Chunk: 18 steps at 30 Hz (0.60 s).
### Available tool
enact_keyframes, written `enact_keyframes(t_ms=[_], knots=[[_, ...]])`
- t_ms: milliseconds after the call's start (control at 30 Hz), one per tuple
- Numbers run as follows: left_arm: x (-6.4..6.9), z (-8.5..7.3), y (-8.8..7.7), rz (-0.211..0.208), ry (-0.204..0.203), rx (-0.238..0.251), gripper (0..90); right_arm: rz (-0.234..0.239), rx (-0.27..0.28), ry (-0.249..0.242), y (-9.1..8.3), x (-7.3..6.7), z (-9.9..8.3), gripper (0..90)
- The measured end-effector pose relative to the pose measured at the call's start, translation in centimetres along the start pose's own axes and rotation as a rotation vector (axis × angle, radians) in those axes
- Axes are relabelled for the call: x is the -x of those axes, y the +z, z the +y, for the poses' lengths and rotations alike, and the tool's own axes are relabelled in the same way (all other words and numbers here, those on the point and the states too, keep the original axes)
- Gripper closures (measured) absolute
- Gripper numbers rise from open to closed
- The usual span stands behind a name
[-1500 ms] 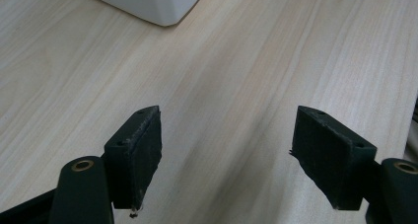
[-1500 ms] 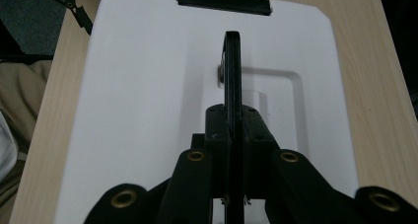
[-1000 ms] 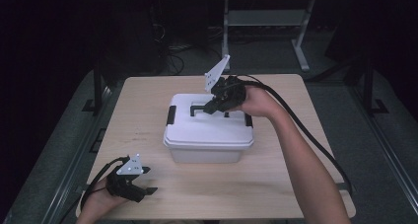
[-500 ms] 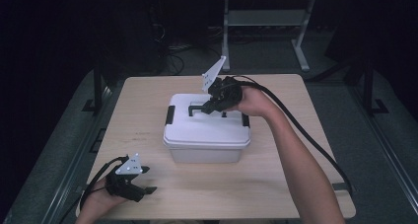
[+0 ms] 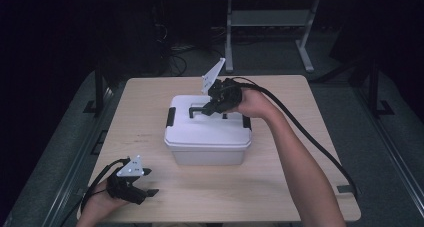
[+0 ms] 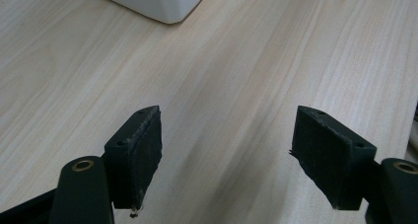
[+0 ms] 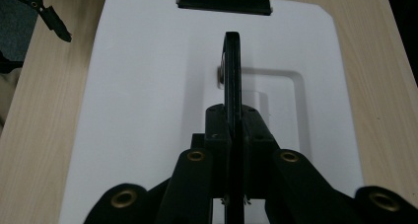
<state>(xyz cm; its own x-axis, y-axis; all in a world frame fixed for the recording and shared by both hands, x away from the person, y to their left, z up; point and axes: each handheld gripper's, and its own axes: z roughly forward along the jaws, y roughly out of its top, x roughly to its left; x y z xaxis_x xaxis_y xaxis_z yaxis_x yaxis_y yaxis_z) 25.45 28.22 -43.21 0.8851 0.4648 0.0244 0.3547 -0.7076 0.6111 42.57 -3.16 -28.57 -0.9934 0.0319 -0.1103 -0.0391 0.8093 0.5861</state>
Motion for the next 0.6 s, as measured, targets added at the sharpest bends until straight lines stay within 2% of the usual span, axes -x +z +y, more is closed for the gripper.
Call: enact_keyframes(t_ms=[600], knots=[[-0.08,-0.2,-0.06,0.002,-0.008,0.001,27.2,0.021,0.002,0.007,1.02,0.27,-0.37,83.7]])
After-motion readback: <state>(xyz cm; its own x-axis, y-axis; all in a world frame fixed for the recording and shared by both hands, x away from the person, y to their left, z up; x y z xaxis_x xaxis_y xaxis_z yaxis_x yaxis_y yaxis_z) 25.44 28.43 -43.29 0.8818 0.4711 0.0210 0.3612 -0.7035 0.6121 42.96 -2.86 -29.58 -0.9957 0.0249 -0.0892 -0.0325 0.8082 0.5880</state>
